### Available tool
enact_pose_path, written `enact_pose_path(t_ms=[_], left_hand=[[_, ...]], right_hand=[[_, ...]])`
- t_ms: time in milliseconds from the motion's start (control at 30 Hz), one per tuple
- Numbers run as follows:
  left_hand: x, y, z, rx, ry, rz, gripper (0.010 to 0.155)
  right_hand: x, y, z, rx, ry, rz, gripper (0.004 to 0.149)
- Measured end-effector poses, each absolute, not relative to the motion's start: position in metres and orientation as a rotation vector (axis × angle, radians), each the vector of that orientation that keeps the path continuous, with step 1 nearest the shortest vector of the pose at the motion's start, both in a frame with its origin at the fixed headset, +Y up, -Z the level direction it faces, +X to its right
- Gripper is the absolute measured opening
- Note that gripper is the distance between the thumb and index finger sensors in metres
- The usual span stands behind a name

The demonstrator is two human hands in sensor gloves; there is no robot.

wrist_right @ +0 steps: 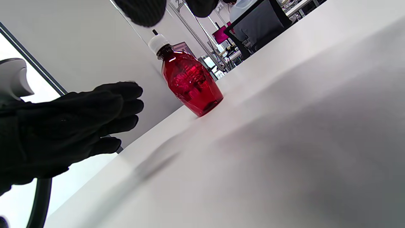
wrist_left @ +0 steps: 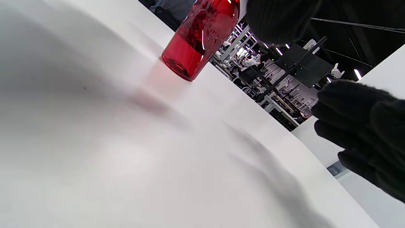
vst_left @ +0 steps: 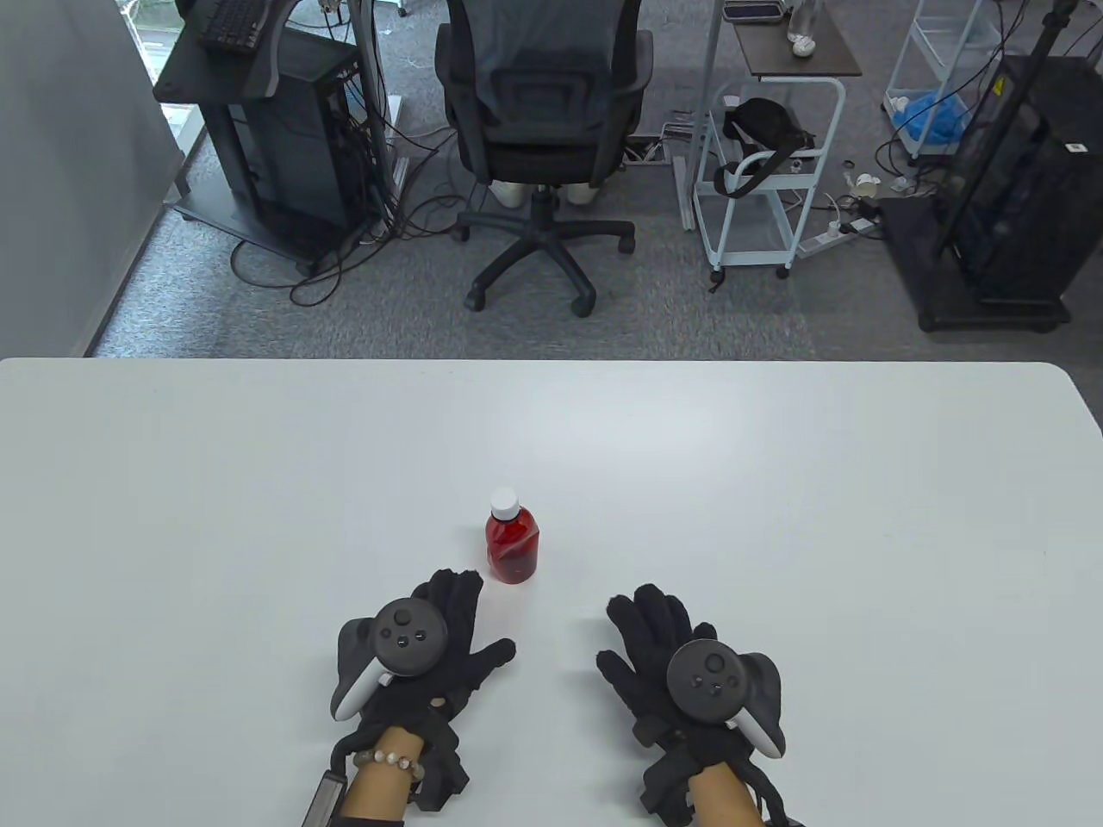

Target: Squeeze empty plastic bottle to dent body

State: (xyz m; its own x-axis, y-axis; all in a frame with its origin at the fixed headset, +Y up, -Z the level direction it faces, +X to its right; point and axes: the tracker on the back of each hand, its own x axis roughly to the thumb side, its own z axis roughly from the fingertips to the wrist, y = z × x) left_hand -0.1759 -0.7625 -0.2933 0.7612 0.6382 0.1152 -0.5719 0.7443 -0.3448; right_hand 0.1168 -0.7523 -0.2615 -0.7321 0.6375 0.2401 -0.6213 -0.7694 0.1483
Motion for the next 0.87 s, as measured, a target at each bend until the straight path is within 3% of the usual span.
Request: enact_pose_path(t_ms=[867], left_hand=[[-0.1794,-0.7652,-0.2925,-0.334,-0.244,0.704,0.085]], right_hand=[[0.1145,-0.7553,-0.2630,0.372,0.152,2.360,0.069]])
